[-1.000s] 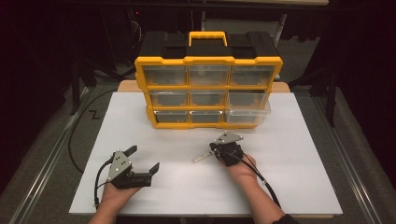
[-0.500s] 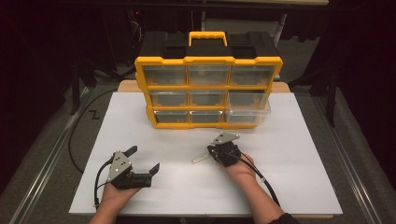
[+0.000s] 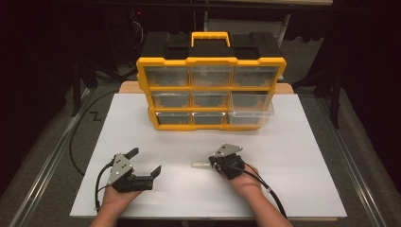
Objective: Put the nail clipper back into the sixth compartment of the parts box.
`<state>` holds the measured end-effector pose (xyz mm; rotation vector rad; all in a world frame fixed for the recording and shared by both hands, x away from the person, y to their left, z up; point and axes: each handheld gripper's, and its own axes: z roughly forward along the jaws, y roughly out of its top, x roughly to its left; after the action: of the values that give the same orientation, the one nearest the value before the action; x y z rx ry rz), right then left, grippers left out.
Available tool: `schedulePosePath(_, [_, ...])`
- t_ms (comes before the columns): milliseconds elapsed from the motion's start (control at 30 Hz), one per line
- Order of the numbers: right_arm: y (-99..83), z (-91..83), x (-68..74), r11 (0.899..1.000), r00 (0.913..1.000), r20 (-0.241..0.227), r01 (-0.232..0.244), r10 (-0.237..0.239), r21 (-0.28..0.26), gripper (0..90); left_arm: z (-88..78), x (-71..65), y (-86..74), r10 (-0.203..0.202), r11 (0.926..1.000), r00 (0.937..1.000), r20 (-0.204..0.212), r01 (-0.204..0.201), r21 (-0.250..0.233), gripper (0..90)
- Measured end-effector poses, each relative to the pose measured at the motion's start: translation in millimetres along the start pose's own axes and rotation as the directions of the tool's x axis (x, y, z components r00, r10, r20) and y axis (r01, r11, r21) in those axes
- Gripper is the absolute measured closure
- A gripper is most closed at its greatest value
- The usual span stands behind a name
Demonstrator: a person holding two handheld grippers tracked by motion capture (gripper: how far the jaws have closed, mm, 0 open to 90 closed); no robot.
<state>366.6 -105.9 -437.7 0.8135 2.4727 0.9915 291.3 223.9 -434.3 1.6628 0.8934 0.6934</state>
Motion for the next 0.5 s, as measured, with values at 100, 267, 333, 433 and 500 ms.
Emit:
schedulePosePath(100, [-3.0, -4.0, 6.4, 1.000, 0.9999, -0.015, 0.007, -0.007, -0.005, 90.0, 0.1, -0.4, 0.3, 0.003, 1.0000, 1.0000, 0.001, -0.003, -0.002, 0.4])
schedulePosePath(267, [-6.3, -10.8, 16.0, 1.000, 0.9991, -0.032, 0.027, -0.027, -0.011, 90.0, 0.7, -1.0, 0.3, 0.002, 1.0000, 1.0000, 0.003, -0.002, -0.003, 0.4])
schedulePosePath(333, [-7.3, -13.0, 19.0, 0.999, 0.9988, -0.039, 0.028, -0.029, -0.016, 90.0, 0.6, -0.8, 0.3, 0.001, 1.0000, 1.0000, 0.000, -0.001, -0.003, 0.4])
schedulePosePath(433, [-9.3, -17.4, 23.6, 0.999, 0.9976, -0.061, 0.033, -0.034, -0.022, 90.0, -0.8, -0.7, 1.1, -0.010, 0.9999, 0.9999, 0.002, 0.010, -0.011, 0.4])
schedulePosePath(500, [-10.6, -20.3, 26.3, 0.999, 0.9966, -0.077, 0.027, -0.030, -0.036, 90.0, -1.2, -0.6, 1.3, -0.007, 0.9999, 1.0000, 0.001, 0.007, -0.011, 0.4])
